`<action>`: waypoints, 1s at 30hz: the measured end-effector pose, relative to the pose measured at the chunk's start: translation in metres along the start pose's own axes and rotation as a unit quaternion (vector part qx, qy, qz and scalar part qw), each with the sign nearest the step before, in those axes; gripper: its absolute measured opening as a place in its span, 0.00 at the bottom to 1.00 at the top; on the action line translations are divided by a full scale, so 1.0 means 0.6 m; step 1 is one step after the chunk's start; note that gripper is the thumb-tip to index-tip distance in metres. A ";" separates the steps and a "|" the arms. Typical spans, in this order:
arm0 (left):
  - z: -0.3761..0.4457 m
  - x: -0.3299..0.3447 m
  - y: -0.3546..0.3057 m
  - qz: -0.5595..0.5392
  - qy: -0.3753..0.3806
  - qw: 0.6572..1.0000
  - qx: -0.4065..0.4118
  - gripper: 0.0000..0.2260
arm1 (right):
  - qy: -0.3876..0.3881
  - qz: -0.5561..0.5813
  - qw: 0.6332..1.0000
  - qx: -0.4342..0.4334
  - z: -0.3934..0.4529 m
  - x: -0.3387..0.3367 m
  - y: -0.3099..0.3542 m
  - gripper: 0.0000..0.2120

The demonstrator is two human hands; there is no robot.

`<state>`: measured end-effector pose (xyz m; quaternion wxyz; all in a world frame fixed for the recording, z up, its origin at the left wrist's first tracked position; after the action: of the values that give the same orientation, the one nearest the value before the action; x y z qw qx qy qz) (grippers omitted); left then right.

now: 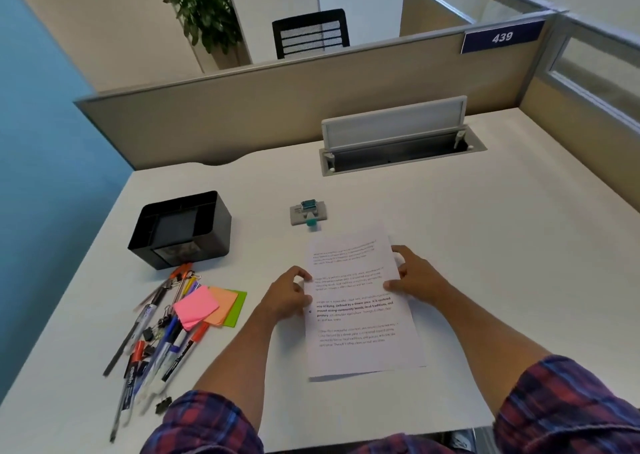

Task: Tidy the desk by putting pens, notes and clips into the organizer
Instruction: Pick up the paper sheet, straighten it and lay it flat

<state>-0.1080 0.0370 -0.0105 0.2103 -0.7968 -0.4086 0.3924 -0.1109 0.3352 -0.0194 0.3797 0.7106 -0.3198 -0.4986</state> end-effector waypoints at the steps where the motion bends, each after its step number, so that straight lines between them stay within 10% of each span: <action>1: 0.000 -0.002 0.003 0.022 -0.004 1.000 0.002 0.16 | 0.011 -0.025 1.000 -0.003 0.000 0.004 0.004 0.39; 10: -0.003 -0.007 -0.018 0.357 -0.143 0.919 0.087 0.26 | 0.013 -0.341 0.939 -0.026 -0.006 -0.014 0.014 0.54; 16: -0.018 0.036 -0.017 0.395 -0.135 0.892 0.173 0.52 | -0.087 -0.294 0.944 -0.124 -0.008 -0.005 0.034 0.39; 19: -0.014 0.066 0.005 0.442 -0.087 0.876 0.171 0.59 | 0.004 -0.337 0.933 -0.128 -0.001 0.031 0.022 0.40; 30: -0.026 0.084 0.043 0.444 -0.109 0.864 0.212 0.58 | 0.038 -0.423 0.888 -0.178 -0.015 0.079 -0.024 0.35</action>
<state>-0.0652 0.0631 -0.0408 0.1314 -0.7825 0.0613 0.6056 -0.0869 0.3049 -0.0519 0.2650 0.7173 0.1200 -0.6331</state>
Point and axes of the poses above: each hand's wrist, its own z-axis towards the middle knuckle, its own x-axis out of the palm, y = z × x, the point moved 6 cm from there along z, towards the middle knuckle, and after that the axes turned 11 degrees about -x, right-handed, at the moved point
